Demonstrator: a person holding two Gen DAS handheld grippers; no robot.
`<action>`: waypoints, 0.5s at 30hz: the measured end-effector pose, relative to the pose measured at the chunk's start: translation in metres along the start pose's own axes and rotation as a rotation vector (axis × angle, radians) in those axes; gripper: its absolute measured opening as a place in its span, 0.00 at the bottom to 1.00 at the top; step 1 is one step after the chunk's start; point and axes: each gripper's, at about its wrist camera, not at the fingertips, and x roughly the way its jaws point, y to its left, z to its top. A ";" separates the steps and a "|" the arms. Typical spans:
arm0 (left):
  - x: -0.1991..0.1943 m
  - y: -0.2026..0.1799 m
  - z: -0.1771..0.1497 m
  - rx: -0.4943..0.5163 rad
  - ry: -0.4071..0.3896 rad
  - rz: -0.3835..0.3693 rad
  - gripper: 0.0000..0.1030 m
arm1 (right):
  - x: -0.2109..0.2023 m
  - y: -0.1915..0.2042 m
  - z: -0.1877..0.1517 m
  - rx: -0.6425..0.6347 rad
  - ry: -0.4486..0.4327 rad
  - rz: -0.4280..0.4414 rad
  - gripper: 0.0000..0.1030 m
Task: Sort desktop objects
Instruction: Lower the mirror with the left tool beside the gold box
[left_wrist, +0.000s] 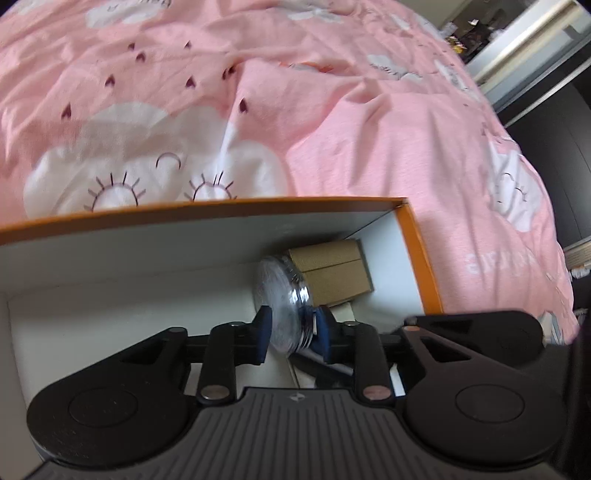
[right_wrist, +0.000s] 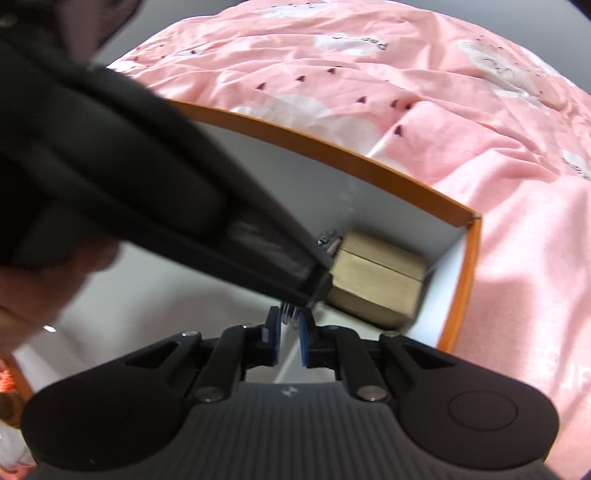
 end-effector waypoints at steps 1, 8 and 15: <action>-0.004 -0.001 -0.001 0.024 -0.012 0.012 0.28 | 0.000 -0.001 0.000 0.006 -0.003 -0.003 0.09; -0.018 0.005 -0.018 0.092 -0.060 0.051 0.23 | 0.005 -0.001 0.002 0.034 -0.011 -0.004 0.04; -0.010 0.016 -0.026 0.083 -0.054 0.076 0.23 | 0.003 0.003 0.003 0.027 -0.009 -0.015 0.05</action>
